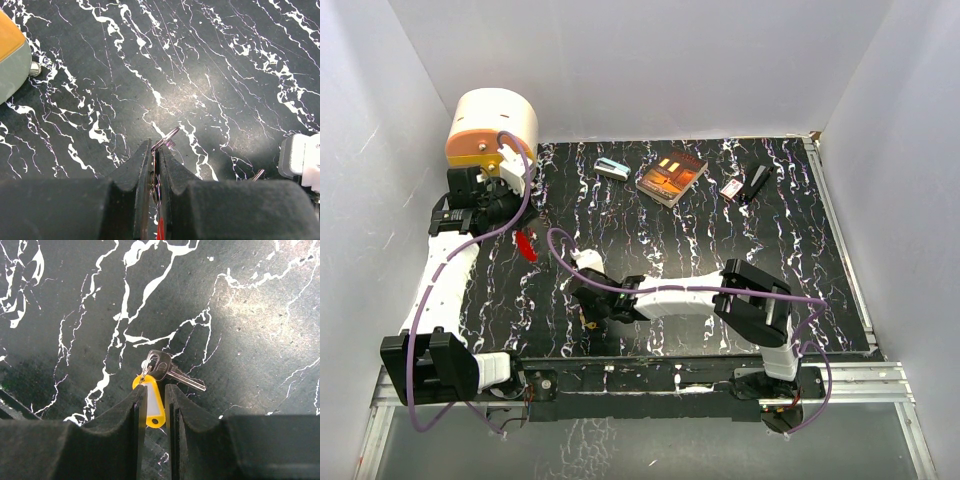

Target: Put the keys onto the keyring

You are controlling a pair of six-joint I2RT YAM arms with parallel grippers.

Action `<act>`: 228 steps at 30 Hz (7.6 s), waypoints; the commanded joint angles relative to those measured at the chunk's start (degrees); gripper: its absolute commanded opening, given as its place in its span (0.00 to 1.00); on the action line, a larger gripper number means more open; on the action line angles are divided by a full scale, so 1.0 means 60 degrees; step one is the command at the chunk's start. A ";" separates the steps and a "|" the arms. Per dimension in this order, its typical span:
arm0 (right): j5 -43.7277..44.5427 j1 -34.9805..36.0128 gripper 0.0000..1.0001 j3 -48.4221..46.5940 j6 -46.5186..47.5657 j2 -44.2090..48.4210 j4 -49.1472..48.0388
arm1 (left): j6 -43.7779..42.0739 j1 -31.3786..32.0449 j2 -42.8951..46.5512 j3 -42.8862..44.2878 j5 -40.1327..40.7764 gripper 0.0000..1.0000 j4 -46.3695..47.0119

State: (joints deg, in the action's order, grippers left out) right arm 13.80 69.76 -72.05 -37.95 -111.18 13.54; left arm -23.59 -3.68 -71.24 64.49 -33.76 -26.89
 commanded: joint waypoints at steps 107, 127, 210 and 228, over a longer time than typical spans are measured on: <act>-0.2930 -0.0727 0.34 0.1792 0.5489 0.0193 -0.5080 | -0.1063 -0.0071 0.0521 -0.0097 -0.0860 0.00 -0.0349; -0.2767 -0.0735 0.21 0.1559 0.5649 -0.0103 -0.5054 | -0.1092 -0.0073 0.0514 -0.0077 -0.0824 0.00 -0.0364; 0.0080 -0.0728 0.08 0.0165 0.5012 0.3862 -0.4119 | -0.0910 0.0923 0.1083 -0.0186 -0.3295 0.00 -0.1896; 0.0287 -0.0889 0.08 -0.0969 0.5390 0.2896 -0.3793 | -0.2415 0.1141 0.1259 0.0001 -0.3362 0.00 -0.3336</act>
State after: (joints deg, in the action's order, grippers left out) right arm 13.85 64.88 -73.78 -6.07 -93.36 -7.42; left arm -35.29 2.85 -65.87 63.57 -50.68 -43.64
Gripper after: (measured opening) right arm 0.089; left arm 0.078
